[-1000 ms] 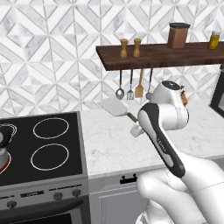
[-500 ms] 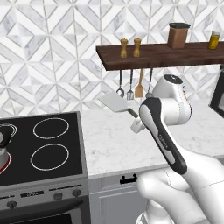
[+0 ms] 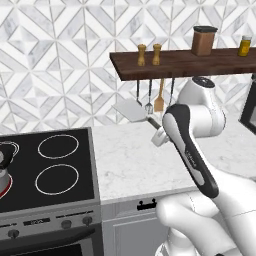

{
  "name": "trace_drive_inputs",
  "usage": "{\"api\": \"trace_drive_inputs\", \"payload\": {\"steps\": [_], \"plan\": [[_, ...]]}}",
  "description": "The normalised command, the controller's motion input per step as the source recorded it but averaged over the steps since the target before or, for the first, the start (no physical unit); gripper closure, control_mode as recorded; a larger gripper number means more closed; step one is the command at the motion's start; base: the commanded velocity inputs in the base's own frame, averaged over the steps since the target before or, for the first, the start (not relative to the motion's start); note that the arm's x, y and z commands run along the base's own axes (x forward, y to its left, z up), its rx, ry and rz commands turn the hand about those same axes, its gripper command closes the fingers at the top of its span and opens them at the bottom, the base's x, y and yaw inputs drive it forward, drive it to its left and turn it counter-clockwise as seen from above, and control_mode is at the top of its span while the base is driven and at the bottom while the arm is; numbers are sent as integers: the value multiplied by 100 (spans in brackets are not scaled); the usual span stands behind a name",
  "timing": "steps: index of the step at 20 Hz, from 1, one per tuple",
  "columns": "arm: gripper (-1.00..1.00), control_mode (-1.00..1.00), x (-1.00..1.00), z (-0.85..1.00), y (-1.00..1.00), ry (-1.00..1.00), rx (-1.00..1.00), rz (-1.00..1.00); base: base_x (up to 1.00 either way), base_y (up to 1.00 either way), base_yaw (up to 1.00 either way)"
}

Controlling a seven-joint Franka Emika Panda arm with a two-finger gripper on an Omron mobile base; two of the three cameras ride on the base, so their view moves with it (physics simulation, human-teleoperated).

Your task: Put the eggplant and eggplant in the pot. Retrieve the spatula and lightly stir the vegetables in the pot.

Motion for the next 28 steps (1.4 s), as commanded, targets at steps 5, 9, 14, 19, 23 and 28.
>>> {"api": "trace_drive_inputs", "payload": {"steps": [5,9,14,19,23,28], "plan": [[100,100,1,4,0,4,0,0,0,0,0],[100,100,0,0,0,0,0,0,-20,7,1],[100,100,0,0,0,0,0,0,-36,39,0],[100,100,0,0,0,0,0,0,-16,69,0],[100,100,0,0,0,0,0,0,-13,96,0],[100,100,0,0,0,0,0,0,-8,100,0]]}}
